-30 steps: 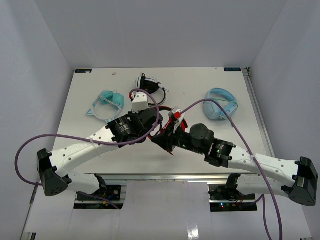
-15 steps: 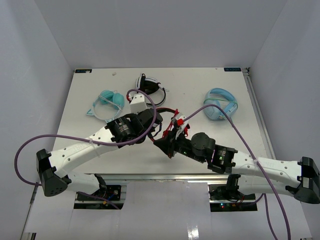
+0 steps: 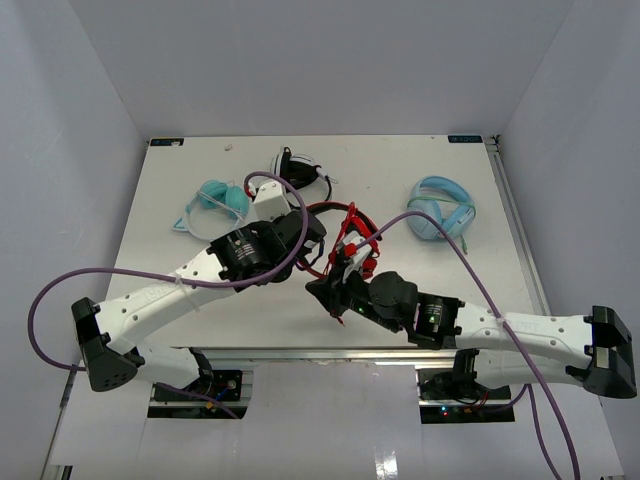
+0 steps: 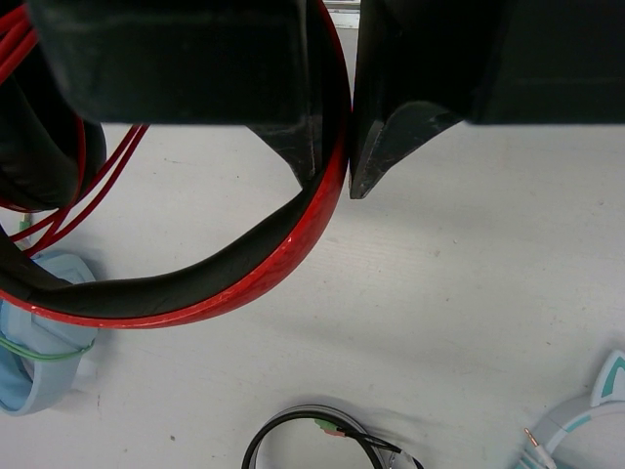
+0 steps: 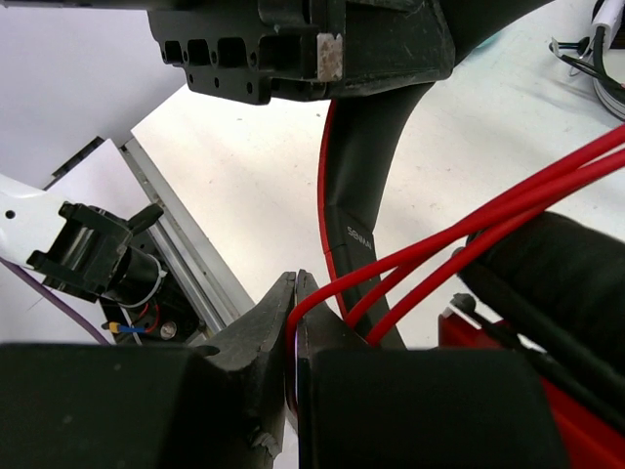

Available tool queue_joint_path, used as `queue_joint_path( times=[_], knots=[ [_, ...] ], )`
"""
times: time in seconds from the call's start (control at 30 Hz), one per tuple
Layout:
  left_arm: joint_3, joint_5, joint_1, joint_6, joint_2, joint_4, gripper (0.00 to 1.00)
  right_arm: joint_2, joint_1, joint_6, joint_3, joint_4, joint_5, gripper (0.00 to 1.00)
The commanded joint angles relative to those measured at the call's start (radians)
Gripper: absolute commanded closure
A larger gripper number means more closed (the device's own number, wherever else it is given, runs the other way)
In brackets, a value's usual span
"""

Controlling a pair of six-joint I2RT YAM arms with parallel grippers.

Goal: Wrap the headphones

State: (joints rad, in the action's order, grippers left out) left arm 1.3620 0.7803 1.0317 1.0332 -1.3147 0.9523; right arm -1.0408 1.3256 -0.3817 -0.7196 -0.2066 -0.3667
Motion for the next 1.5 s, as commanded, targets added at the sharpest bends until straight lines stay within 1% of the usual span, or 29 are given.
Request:
queue_joint_path(
  times=[0.0, 0.3, 0.63, 0.8, 0.87, 1.0, 1.07, 1.17, 1.3, 1.47],
  knots=[
    [0.053, 0.048, -0.002, 0.107, 0.018, -0.076, 1.0, 0.009, 0.046, 0.0, 0.001, -0.003, -0.055, 0.92],
    [0.045, 0.036, -0.002, 0.163, 0.062, -0.079, 1.0, 0.04, 0.082, 0.022, 0.059, 0.0, -0.142, 0.92],
    [0.044, 0.006, -0.002, 0.176, 0.083, -0.07, 1.0, 0.061, 0.095, 0.041, 0.102, -0.006, -0.209, 0.87],
    [0.031, -0.004, -0.002, 0.18, 0.101, -0.07, 1.0, 0.095, 0.096, 0.041, 0.133, -0.018, -0.24, 0.87],
    [0.028, -0.005, -0.002, 0.183, 0.108, -0.07, 1.0, 0.106, 0.096, 0.042, 0.143, -0.02, -0.245, 0.87],
    [0.025, -0.018, -0.002, 0.188, 0.123, -0.07, 1.0, 0.122, 0.096, 0.046, 0.157, -0.023, -0.258, 0.92],
    [0.019, -0.028, -0.002, 0.188, 0.133, -0.075, 1.0, 0.134, 0.096, 0.046, 0.165, -0.023, -0.268, 0.92],
    [0.02, -0.039, -0.002, 0.185, 0.147, -0.08, 1.0, 0.151, 0.096, 0.061, 0.183, -0.038, -0.261, 0.91],
    [0.023, -0.051, -0.002, 0.183, 0.153, -0.083, 1.0, 0.159, 0.096, 0.086, 0.192, -0.057, -0.243, 0.87],
    [-0.004, -0.072, -0.002, 0.188, 0.164, -0.095, 1.0, 0.153, 0.096, 0.106, 0.204, -0.092, -0.244, 0.87]
  ],
)
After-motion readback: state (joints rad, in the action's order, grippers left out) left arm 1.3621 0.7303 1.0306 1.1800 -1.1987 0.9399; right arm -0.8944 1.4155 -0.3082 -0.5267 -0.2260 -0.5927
